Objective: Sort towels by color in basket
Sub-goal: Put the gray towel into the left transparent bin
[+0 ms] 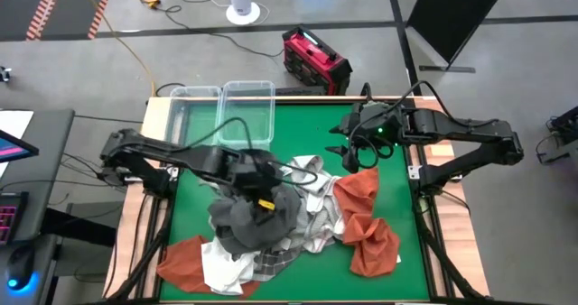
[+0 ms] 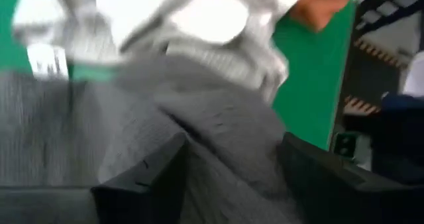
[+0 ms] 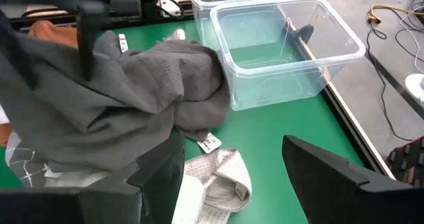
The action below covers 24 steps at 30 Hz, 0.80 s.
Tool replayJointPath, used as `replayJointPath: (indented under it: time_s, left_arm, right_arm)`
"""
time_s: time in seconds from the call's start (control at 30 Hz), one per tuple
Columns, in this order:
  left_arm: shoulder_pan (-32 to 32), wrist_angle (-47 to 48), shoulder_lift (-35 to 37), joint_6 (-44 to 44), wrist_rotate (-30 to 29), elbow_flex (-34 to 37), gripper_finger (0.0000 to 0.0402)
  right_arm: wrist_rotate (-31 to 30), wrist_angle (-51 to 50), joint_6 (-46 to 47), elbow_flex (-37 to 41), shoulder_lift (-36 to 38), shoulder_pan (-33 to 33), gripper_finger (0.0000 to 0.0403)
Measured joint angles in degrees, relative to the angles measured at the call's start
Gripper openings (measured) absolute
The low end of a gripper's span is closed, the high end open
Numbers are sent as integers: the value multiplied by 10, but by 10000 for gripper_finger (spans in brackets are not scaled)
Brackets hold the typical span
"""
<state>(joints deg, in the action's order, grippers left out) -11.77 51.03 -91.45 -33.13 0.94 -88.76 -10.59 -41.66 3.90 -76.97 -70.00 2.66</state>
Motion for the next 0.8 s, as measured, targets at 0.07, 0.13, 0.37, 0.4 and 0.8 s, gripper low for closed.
replayJointPath:
  time_s: [0.07, 0.13, 0.37, 0.4, 0.8]
  left_arm:
    - [0, 17, -9, 0, 6, 0, 184]
    - [-1, 32, -12, 3, 4, 0, 126]
    - [-1, 53, 37, -16, -11, 0, 5]
    - [0, 33, 53, -21, -12, 0, 4]
    - [2, -238, 288, 86, -192, 0, 1]
  right_arm:
    - [0, -1, -1, 0, 0, 0, 280]
    - [1, -1, -1, 0, 0, 0, 280]
    - [2, -4, -8, 0, 0, 0, 280]
    - [2, -4, -8, 0, 0, 0, 280]
    - [2, 6, -11, 0, 0, 1, 280]
